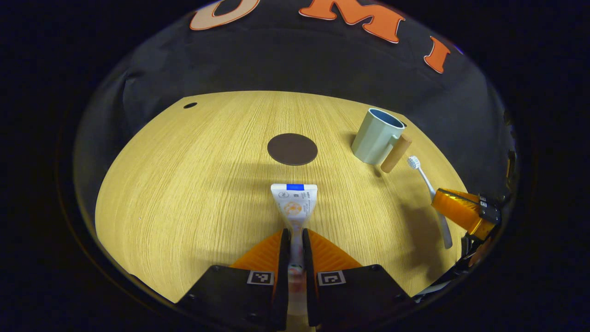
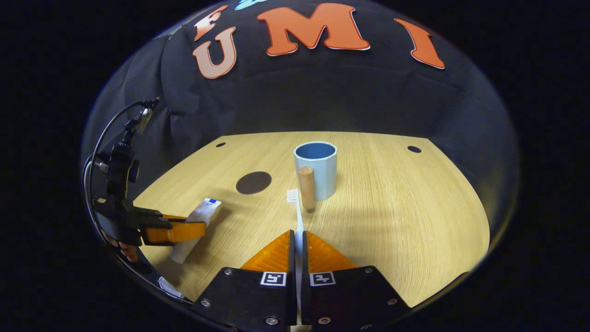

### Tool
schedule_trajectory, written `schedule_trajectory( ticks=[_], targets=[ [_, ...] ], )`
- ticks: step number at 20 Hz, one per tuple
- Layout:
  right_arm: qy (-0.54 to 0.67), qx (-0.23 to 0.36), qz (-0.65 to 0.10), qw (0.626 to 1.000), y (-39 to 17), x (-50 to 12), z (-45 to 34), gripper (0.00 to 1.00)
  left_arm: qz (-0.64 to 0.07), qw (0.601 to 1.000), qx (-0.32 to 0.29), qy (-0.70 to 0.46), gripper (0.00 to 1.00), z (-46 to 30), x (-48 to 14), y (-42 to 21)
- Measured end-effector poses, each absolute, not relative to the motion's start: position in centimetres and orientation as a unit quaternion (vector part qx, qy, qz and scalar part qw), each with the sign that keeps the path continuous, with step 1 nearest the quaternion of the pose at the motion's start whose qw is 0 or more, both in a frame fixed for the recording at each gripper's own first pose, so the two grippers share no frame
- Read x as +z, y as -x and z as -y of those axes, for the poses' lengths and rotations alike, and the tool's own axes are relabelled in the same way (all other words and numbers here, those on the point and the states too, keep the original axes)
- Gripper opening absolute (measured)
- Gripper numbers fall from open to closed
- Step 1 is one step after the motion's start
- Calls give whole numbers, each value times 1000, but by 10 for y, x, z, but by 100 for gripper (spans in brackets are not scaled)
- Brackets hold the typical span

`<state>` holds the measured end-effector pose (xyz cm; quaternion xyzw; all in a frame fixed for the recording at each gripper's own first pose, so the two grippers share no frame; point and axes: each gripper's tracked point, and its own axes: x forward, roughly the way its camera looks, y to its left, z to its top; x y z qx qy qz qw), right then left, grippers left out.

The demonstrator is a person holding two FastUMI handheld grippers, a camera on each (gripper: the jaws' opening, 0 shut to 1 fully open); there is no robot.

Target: Put the toothbrush and toothpaste on the desktop into the cup, then pick up the cup and place it on the coaster on the desktop.

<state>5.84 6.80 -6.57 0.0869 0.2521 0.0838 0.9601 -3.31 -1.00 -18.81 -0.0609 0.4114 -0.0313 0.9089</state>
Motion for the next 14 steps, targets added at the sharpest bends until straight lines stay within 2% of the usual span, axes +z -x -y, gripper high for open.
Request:
schedule_trajectory(
  ticks=[14],
  targets=[
    [-118,95,-146,978,-115,0,-57,4,-372,927,0,48,20,-2,-181,24]
  ],
)
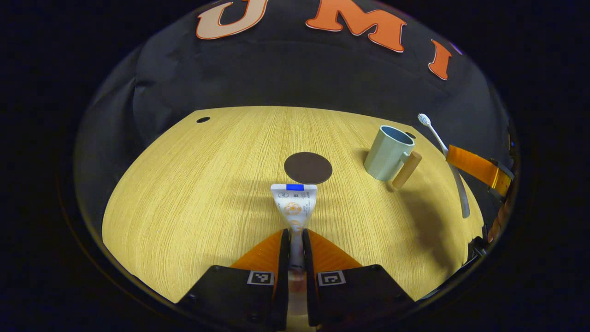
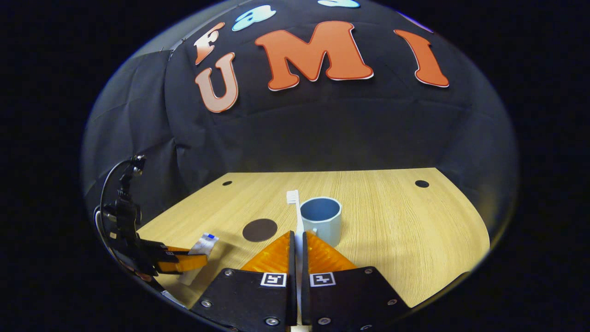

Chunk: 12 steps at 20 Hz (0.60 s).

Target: Put the toothbrush and toothpaste on the desktop into the cup, then pick up the cup and place it on the coaster on the desktop.

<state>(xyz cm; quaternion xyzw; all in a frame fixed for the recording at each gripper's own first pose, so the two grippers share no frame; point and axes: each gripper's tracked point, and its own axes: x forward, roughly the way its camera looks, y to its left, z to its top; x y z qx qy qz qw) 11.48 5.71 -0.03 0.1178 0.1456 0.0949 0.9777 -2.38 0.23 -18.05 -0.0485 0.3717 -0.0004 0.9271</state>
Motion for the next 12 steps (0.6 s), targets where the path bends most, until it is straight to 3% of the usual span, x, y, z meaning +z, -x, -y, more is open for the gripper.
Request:
schedule_trajectory(
  ticks=[12],
  targets=[
    [-201,80,-31,976,-190,51,-42,4,-351,935,-3,47,20,-3,-172,21]
  ],
)
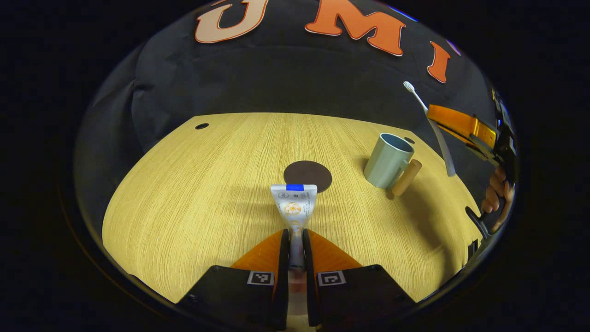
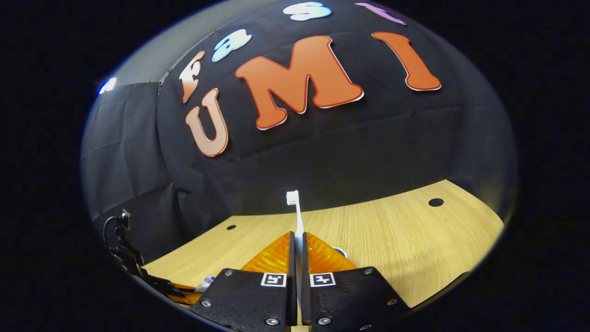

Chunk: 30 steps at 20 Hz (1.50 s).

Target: Put the toothbrush and toothpaste on the desktop into the cup, then pick up the cup and place it on the coaster on the desktop.

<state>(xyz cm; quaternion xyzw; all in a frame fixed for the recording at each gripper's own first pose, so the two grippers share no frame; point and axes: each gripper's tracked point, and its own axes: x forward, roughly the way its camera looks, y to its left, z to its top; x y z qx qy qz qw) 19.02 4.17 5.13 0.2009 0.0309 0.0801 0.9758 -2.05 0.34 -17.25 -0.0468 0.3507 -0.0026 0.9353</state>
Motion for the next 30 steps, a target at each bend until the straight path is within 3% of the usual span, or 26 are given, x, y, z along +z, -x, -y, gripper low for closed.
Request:
schedule_trajectory(
  ticks=[15,30],
  targets=[
    [-203,57,39,977,-273,36,-19,4,-334,941,-1,45,20,-5,-157,15],
    [-177,73,26,981,-260,18,-33,7,-239,970,-20,49,20,20,-84,-31]
  ],
)
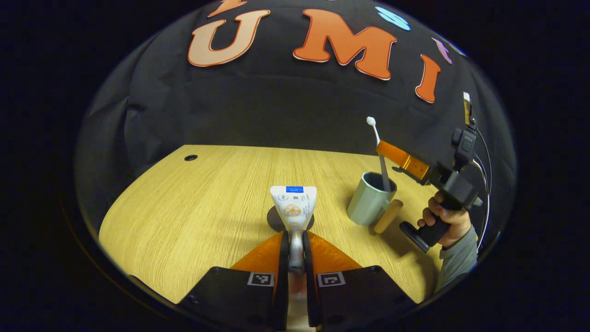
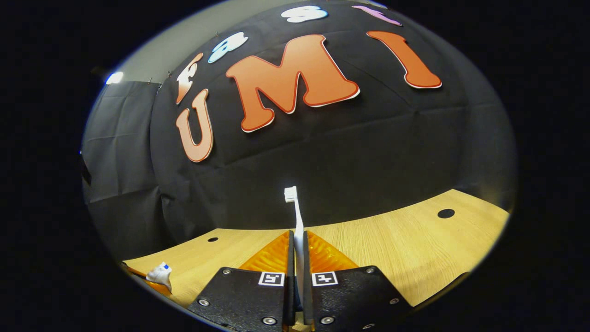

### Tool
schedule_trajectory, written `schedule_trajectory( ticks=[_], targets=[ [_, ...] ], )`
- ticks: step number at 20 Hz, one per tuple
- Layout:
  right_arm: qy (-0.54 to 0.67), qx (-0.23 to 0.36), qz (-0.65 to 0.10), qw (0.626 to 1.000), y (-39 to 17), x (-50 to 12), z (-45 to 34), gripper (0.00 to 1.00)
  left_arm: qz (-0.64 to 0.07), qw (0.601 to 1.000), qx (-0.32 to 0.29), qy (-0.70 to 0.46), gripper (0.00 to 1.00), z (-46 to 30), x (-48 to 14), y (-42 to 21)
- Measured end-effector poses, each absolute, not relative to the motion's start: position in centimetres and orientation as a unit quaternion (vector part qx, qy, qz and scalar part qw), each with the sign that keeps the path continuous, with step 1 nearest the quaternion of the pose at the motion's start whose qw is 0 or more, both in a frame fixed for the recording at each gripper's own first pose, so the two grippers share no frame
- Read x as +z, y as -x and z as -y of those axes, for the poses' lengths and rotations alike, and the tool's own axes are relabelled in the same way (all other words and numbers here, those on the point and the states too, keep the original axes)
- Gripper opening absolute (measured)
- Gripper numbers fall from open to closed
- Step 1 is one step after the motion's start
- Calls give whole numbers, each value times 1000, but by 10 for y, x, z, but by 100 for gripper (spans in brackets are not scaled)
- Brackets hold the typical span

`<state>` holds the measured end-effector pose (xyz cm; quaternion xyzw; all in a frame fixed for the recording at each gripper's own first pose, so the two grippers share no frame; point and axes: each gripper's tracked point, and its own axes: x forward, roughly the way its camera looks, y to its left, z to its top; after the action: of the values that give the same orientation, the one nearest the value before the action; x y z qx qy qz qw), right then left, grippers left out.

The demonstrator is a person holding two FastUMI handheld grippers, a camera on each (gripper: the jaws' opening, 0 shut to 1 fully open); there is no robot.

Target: Put the toothbrush and toothpaste on the desktop into the cup, then pick up the cup and place it on the coaster on the desktop.

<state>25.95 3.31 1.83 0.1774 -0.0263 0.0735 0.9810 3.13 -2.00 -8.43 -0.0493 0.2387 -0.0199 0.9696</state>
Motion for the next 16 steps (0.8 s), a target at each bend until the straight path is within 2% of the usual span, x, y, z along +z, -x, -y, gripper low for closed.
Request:
schedule_trajectory(
  ticks=[5,9,16],
  targets=[
    [-177,75,15,981,-241,14,-27,8,-216,975,-25,52,20,18,-71,-56],
    [-168,79,1,983,-221,9,-21,15,-197,978,-38,55,20,28,-63,-81],
    [-144,76,-16,986,-183,-7,-6,39,-146,985,-70,63,20,55,-40,-133]
  ],
)
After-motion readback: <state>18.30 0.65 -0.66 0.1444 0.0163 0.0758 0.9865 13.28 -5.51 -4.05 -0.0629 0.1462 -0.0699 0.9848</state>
